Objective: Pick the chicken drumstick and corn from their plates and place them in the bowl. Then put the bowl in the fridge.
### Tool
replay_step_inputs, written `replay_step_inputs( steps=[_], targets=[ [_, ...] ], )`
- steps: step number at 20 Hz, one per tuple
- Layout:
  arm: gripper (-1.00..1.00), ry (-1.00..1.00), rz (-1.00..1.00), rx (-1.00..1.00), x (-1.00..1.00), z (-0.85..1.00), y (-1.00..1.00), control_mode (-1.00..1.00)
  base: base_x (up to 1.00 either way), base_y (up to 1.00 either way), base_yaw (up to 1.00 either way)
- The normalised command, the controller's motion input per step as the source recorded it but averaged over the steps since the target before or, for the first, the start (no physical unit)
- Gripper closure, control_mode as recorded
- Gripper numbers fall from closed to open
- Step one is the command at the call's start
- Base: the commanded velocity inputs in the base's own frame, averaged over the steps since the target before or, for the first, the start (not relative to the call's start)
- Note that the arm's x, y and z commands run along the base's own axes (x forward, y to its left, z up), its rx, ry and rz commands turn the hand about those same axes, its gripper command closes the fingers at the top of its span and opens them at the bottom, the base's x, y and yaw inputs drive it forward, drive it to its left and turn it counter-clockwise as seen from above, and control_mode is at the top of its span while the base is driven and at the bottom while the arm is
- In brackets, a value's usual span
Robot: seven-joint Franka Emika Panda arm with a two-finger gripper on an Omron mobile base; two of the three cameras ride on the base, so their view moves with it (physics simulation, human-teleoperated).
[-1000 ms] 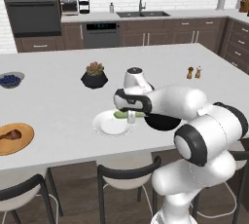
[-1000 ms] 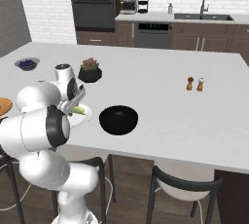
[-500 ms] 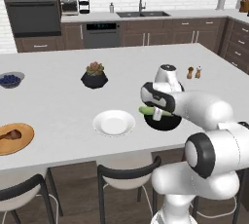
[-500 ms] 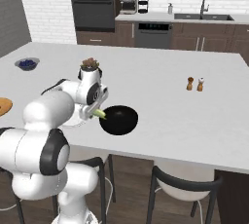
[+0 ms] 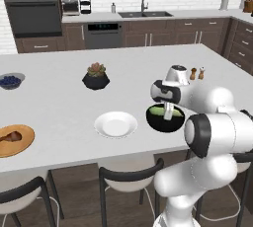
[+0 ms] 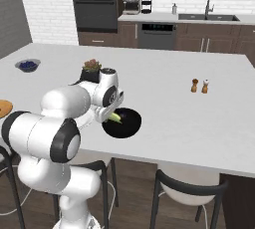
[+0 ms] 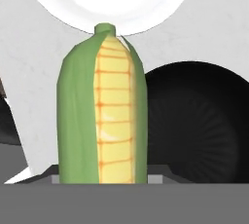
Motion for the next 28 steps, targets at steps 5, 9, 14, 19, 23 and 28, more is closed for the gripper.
replay_step_inputs(
  steps=[5, 9, 14, 19, 23, 28],
  targets=[
    [1.0, 0.06, 0.0, 0.0, 0.21, -0.22, -0.3, -1.0, 0.0, 0.0, 0.0],
    [1.0, 0.02, 0.0, 0.0, 0.12, -0.38, -0.14, -1.0, 0.0, 0.0, 0.0],
    [1.0, 0.01, 0.0, 0.0, 0.09, -0.33, -0.01, -1.0, 0.0, 0.0, 0.0],
    [1.0, 0.0, 0.0, 0.0, 0.18, -0.3, 0.0, -1.0, 0.0, 0.0, 0.0],
    [-1.0, 0.0, 0.0, 0.0, 0.19, -0.34, 0.0, -1.0, 0.0, 0.0, 0.0],
    [-1.0, 0.0, 0.0, 0.0, 0.02, -0.16, 0.0, -1.0, 0.0, 0.0, 0.0]
  ],
)
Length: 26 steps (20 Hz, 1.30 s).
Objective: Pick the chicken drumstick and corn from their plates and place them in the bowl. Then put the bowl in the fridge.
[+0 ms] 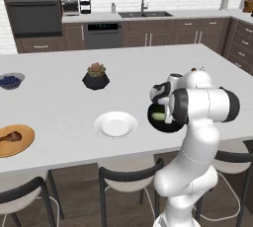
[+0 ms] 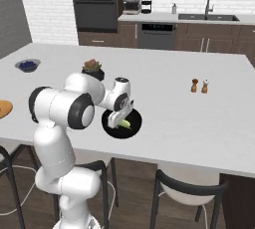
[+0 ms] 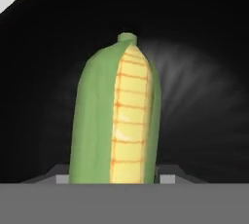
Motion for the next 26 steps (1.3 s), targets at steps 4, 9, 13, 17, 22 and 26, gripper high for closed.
replay_step_inputs(
  steps=[4, 9, 13, 17, 22, 26],
  targets=[
    [-1.0, 0.0, 0.0, 0.0, -0.05, 0.0, 0.0, -1.0, 0.0, 0.0, 0.0],
    [-1.0, -0.01, 0.0, -0.03, -0.46, 0.47, 0.04, -1.0, 0.0, 0.0, 0.0],
    [-1.0, -0.07, 0.0, -0.04, -0.86, 0.65, 0.27, -1.0, 0.0, 0.0, 0.0],
    [-1.0, -0.04, -0.04, -0.04, -0.96, 0.72, 0.44, -1.0, 0.0, 0.0, 0.0],
    [-1.0, 0.07, -0.51, 0.0, -0.54, 0.48, 0.29, -1.0, 0.0, 0.0, 0.0],
    [-1.0, 0.25, -0.81, 0.03, -0.03, 0.32, -0.03, -1.0, 0.0, 0.0, 0.0]
  ],
)
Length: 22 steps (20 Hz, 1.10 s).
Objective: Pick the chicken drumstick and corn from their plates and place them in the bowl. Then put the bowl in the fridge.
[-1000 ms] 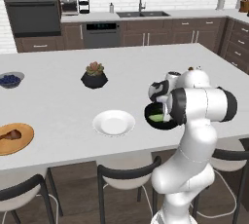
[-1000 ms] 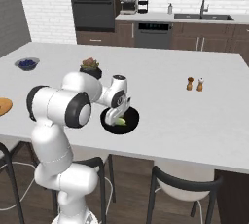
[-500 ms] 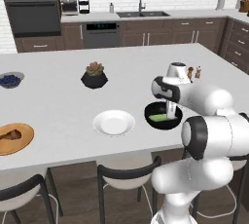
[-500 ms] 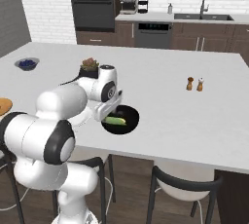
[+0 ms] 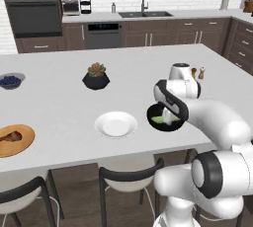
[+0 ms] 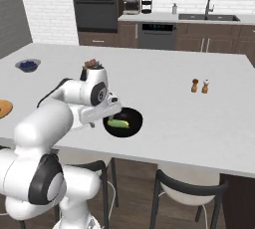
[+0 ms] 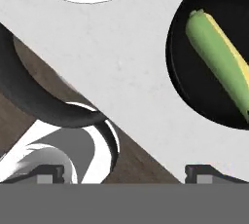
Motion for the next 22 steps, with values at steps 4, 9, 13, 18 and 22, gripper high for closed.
replay_step_inputs(
  steps=[4, 9, 13, 18, 22],
  targets=[
    [-1.0, 0.29, -0.72, 0.15, -0.11, 0.53, -0.09, -1.0, 0.0, 0.0, 0.0],
    [-1.0, 0.01, -0.63, 0.14, -0.58, 0.14, 0.02, -1.0, 0.0, 0.0, 0.0],
    [-1.0, -0.78, -0.2, -0.23, -1.0, -0.28, 0.66, -1.0, 0.0, 0.0, 0.0],
    [-1.0, 0.0, 0.0, 0.0, 0.0, 0.0, 0.0, 1.0, -0.86, 0.65, -0.2],
    [-1.0, 0.0, 0.0, 0.0, 0.0, 0.0, 0.0, 1.0, -0.56, 0.95, -0.2]
  ],
)
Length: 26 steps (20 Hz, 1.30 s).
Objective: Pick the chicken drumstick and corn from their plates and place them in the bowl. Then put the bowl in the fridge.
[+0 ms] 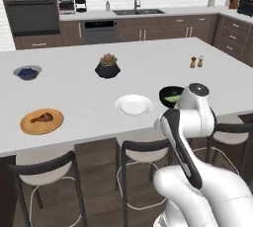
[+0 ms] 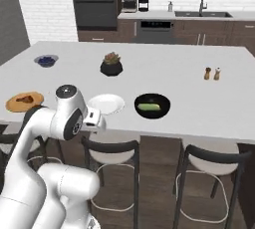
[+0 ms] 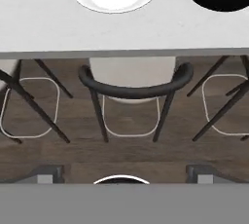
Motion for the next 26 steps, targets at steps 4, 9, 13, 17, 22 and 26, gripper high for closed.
replay_step_inputs(
  steps=[4, 9, 13, 17, 22, 26],
  targets=[
    [-1.0, 0.0, 0.0, 0.0, 0.0, 0.0, 0.0, 1.0, -0.19, 1.0, -0.09],
    [-1.0, 0.0, 0.0, 0.0, 0.0, 0.0, 0.0, 1.0, 0.04, 1.0, -0.03],
    [-1.0, 0.0, 0.0, 0.0, 0.0, 0.0, 0.0, 1.0, 0.14, 0.95, 0.0],
    [-1.0, 0.0, 0.0, 0.0, 0.0, 0.0, 0.0, 1.0, 0.57, 0.41, 0.0],
    [-1.0, 0.0, 0.0, 0.0, 0.0, 0.0, 0.0, 1.0, 0.86, 0.44, 0.0],
    [-1.0, 0.0, 0.0, 0.0, 0.0, 0.0, 0.0, 1.0, 0.36, 0.76, 0.06]
  ],
)
